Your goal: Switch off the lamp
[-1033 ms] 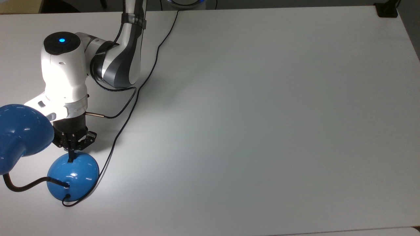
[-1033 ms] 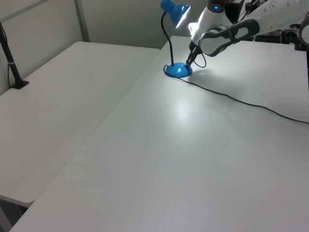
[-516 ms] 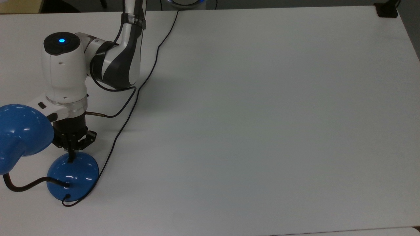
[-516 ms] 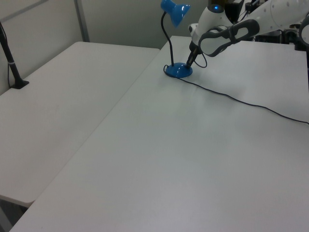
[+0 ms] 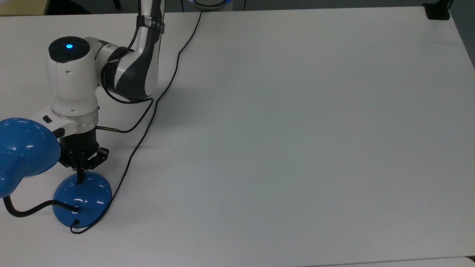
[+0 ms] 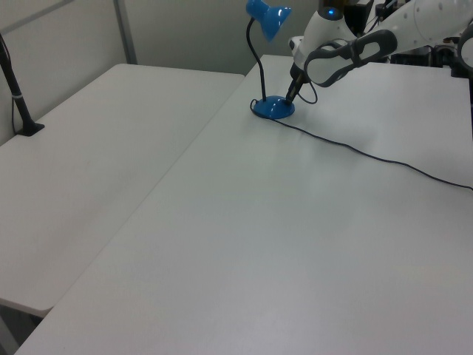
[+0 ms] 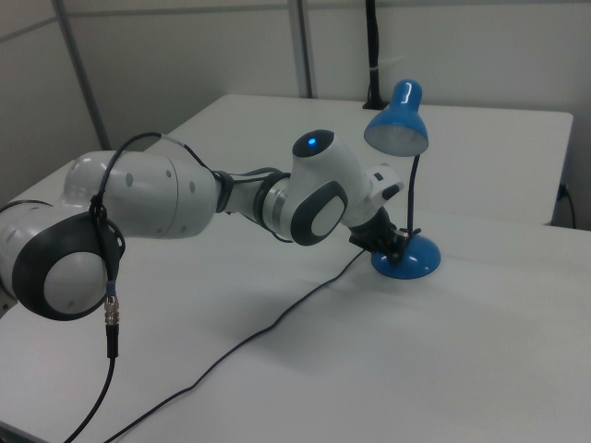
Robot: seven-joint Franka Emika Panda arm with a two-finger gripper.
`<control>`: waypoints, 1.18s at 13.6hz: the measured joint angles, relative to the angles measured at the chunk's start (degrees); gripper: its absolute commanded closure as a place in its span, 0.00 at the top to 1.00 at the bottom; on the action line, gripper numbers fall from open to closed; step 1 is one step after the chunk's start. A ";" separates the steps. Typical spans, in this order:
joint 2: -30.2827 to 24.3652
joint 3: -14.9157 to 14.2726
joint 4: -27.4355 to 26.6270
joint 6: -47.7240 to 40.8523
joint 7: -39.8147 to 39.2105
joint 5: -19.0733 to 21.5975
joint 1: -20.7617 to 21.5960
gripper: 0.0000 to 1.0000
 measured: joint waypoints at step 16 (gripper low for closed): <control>-40.57 3.63 -14.48 -52.79 14.16 -0.02 6.53 1.00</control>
